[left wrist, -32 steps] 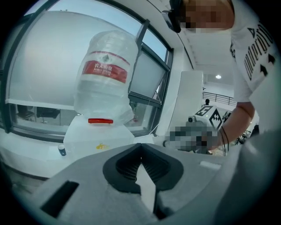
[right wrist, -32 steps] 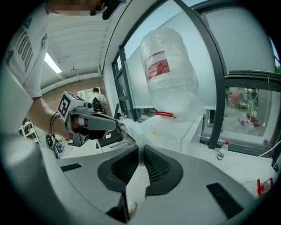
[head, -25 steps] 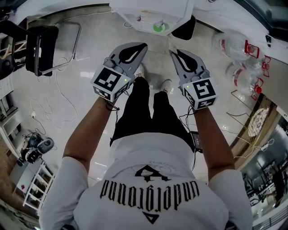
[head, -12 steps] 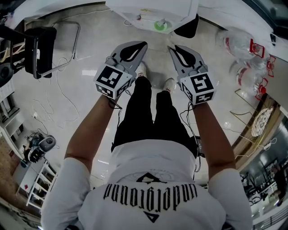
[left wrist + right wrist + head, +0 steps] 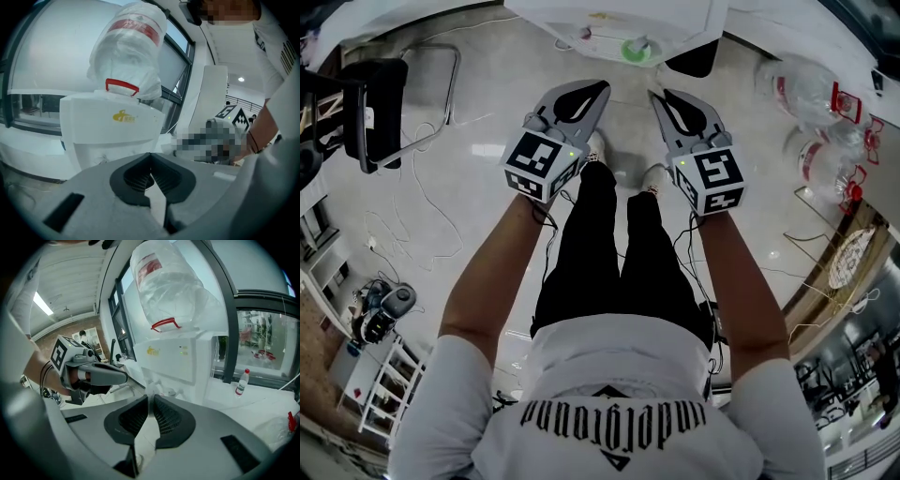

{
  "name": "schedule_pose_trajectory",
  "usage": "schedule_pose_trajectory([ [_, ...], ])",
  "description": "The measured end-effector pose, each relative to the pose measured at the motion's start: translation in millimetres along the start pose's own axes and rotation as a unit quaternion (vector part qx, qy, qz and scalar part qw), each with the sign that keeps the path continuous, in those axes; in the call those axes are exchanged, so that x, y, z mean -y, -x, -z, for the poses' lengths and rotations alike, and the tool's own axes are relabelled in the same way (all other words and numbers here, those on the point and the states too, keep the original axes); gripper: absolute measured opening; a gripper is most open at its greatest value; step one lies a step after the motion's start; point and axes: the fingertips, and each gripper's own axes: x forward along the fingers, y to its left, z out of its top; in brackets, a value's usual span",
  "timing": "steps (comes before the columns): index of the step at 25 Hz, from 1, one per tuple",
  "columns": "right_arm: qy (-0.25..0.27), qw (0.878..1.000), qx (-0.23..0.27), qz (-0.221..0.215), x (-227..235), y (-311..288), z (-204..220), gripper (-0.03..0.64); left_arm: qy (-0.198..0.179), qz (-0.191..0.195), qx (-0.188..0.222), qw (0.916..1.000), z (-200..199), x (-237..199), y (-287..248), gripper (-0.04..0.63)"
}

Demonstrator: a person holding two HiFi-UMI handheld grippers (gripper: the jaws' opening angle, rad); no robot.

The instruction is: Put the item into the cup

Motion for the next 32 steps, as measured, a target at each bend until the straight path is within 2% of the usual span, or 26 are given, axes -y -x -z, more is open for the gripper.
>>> schedule_pose_trajectory([
  [17, -0.008, 0.999, -0.036, 0.033, 46.5, -83.3, 62.2, 0.046, -0.001, -0.009, -0.019, 0.9998, 57.0, -46.4, -48.6, 0.014],
  [25, -0.023, 0.998, -0.051, 0.035, 58.8, -122.9, 91.3, 0.046, 0.003, 0.001, -0.023, 0.9997, 79.3, -54.6, -65.0, 0.015],
  [32, -0.033, 0.997, -0.054, 0.053, 74.9, -144.0, 105.8, 0.046, 0.015, -0.008, -0.025, 0.9995, 98.4, -63.6, -69.3, 0.015],
])
